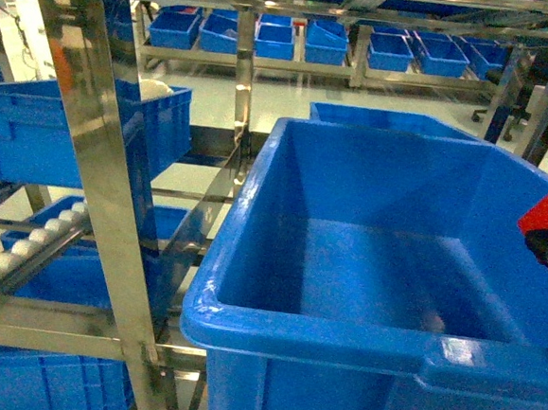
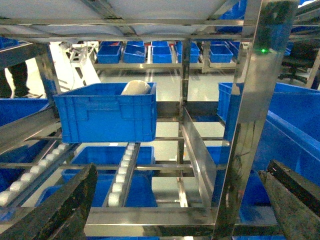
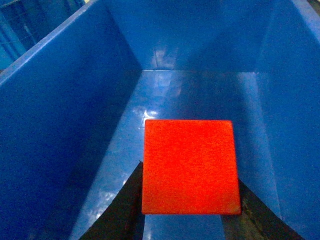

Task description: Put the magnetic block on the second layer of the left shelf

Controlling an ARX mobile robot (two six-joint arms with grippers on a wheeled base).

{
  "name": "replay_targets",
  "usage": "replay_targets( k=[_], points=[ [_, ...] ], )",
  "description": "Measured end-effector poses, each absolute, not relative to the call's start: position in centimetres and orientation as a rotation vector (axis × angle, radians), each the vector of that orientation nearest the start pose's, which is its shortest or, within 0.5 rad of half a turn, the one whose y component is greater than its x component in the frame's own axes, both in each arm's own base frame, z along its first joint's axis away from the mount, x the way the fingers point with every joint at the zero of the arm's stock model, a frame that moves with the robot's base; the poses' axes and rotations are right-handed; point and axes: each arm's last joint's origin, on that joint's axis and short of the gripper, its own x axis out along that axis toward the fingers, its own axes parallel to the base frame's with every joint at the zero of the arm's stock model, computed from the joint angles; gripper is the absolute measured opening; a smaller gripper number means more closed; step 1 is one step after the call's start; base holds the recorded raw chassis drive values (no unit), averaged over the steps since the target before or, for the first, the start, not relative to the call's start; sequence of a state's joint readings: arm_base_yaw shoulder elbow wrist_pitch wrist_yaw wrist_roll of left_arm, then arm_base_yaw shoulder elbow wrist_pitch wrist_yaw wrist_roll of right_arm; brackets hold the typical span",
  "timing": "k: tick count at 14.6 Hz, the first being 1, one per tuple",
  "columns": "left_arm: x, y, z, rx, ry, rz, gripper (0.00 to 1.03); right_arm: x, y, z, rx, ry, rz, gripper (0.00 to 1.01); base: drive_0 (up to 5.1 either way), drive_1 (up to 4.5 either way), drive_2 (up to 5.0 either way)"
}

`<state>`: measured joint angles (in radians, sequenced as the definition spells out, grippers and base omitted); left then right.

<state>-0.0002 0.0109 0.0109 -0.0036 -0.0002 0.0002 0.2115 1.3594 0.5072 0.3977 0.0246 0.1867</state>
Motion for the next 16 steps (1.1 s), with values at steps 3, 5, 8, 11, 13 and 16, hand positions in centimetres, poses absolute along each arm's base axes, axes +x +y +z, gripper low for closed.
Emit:
replay_targets(
  k=[3,5,8,11,13,16],
  points=[
    [9.8,0.0,16.6,0.0,0.004,0.0,0.98,28.1,6.0,16.9,0.223,0.504,0.091,0.33,0.0,0.0,0.0],
    [9.8,0.0,16.6,0.0,0.004,0.0,0.98,29.9,6.5,17.2,0.304,0.527,0.08,0.33,0.0,0.0,0.0],
    [9.8,0.0,16.6,0.0,0.004,0.0,0.98,32.5,7.5,16.9,0.365,0.569,0.075,0.33,0.0,0.0,0.0],
    [9.8,0.0,16.6,0.0,0.003,0.0,0.98,31.8,8.2,18.3,0.271,0.418,0.035,0.67,0.0,0.0,0.0],
    [9.8,0.0,16.6,0.0,0.003,0.0,0.98,27.5,7.8,20.2,0.086,0.244,0.024,0.94,0.0,0.0,0.0],
    [9.8,0.0,16.6,0.0,0.003,0.0,0.98,22.9,6.4,19.5,-0.07,0.262,0.023,0.98,0.0,0.0,0.0]
  ],
)
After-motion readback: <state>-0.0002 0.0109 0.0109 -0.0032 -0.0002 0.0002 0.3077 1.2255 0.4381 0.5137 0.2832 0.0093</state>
